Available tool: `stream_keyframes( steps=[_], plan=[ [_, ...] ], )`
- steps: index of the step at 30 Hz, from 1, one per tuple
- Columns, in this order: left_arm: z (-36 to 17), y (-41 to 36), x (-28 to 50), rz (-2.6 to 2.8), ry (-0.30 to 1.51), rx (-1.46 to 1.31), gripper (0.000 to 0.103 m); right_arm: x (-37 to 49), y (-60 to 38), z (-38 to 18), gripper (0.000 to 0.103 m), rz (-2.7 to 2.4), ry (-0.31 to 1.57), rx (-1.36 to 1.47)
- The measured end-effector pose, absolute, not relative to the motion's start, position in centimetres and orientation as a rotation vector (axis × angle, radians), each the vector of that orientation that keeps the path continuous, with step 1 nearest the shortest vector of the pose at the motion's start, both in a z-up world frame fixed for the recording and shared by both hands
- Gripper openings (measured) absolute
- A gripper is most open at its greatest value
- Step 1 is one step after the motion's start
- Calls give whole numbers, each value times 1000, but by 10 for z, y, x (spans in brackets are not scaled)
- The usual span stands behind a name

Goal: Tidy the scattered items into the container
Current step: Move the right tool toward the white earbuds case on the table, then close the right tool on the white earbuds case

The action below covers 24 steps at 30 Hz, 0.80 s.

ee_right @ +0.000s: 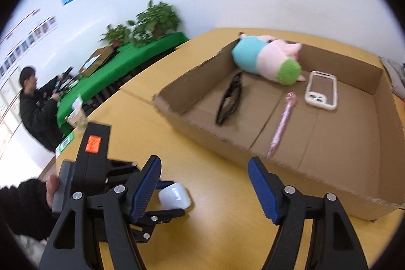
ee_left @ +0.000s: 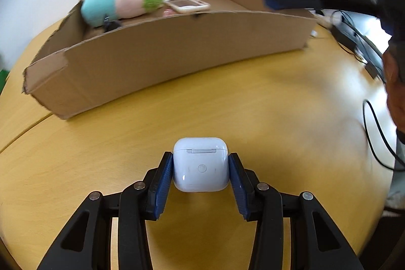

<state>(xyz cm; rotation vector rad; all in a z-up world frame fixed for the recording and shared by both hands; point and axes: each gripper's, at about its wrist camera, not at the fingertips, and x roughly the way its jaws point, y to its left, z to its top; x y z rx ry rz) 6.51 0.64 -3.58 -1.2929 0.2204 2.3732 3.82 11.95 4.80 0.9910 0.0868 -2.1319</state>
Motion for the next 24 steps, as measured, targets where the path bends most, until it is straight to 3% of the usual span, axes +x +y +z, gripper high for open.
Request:
stream_keyframes(
  steps=[12, 14, 16, 18, 24],
  plan=[
    [-33, 37, 80, 2339, 322, -1218, 47, 34, 123, -29, 68, -1912, -68, 1321],
    [-31, 41, 83, 2338, 341, -1196, 47, 34, 120, -32, 65, -1878, -81, 1322],
    [-27, 46, 87, 2336, 362, -1168, 47, 35, 115, -34, 50, -1836, -64, 1320],
    [-25, 51, 90, 2342, 406, -1155, 47, 36, 111, -34, 44, -1834, -39, 1321],
    [-15, 57, 87, 2354, 431, -1111, 47, 37, 115, -25, 43, -1877, -9, 1300]
  ],
)
